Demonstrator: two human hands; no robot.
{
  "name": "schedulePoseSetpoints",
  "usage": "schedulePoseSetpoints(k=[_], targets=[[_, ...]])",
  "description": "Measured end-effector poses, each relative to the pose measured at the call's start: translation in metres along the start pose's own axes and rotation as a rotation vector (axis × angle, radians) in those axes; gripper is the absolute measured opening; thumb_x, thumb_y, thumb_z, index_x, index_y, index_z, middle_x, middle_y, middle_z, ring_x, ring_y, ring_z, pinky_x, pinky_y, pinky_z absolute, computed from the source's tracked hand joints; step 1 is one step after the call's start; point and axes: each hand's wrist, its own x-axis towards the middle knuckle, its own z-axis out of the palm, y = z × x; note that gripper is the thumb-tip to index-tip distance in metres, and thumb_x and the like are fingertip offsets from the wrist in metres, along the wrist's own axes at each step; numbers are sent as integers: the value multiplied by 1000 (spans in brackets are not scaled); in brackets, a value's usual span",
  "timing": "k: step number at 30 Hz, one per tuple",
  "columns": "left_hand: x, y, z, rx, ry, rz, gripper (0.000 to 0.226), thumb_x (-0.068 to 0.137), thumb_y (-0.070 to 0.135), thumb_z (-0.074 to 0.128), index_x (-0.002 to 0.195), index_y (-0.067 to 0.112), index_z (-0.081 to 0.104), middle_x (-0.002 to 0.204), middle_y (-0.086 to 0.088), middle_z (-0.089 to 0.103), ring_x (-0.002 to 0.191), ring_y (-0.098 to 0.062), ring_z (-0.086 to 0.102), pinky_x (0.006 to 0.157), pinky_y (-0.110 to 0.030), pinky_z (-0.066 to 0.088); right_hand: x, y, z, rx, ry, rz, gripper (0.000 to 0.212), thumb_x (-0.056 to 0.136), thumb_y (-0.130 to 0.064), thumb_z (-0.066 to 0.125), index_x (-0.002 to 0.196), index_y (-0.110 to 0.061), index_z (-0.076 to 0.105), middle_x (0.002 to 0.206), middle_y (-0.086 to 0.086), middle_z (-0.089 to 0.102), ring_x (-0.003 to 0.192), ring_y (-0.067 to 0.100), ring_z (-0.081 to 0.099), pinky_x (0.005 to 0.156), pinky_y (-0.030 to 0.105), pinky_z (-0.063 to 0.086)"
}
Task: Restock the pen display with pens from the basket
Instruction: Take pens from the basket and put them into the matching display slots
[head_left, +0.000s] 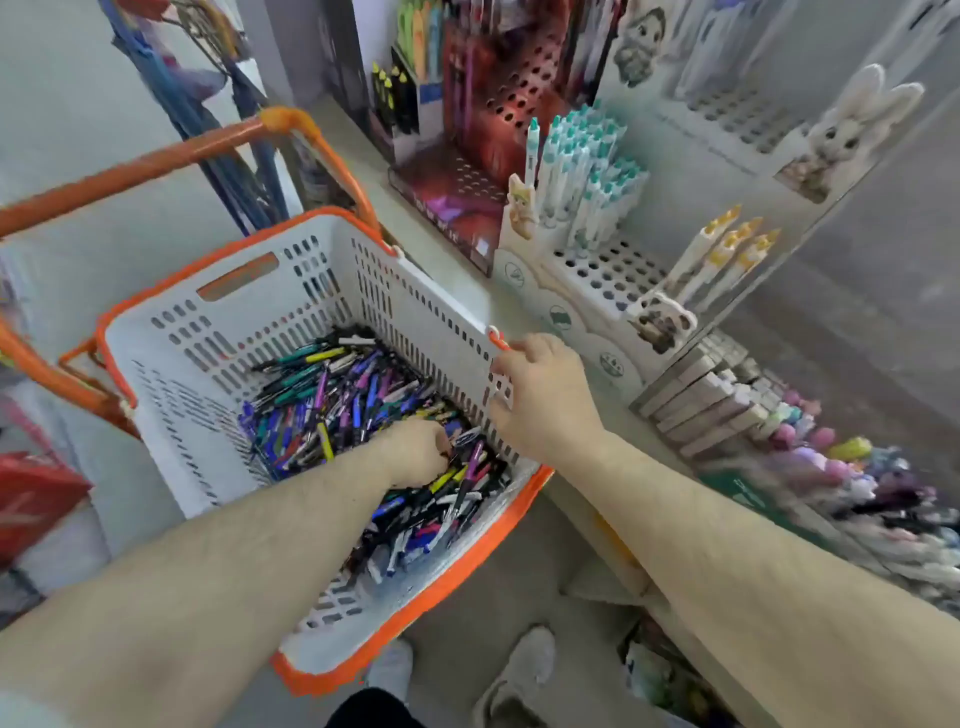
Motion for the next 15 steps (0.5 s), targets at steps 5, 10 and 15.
schedulePoseSetpoints(k=[5,10,15], targets=[[7,2,14,101,103,-136,54,89,31,58,139,15,45,140,-13,41,128,-32,40,99,-42,45,3,4,13,51,-5,-88,38,58,-7,75,95,0,70,123,29,60,113,49,56,98,55,47],[26,-12,12,111,190,-286,82,83,52,65,146,16,28,153,-15,19,140,-35,22,109,-49,33,1,2,19,23,-23,-36,39,73,-14,66,110,-1,65,142,23,49,130,41,44,111,48,36],[59,-43,-3,-21,231,-465,124,69,71,70,155,15,0,162,-19,-9,149,-39,-4,120,-53,9,0,-1,18,25,11,34,38,76,-18,71,110,-4,65,132,16,56,120,34,50,103,42,42]])
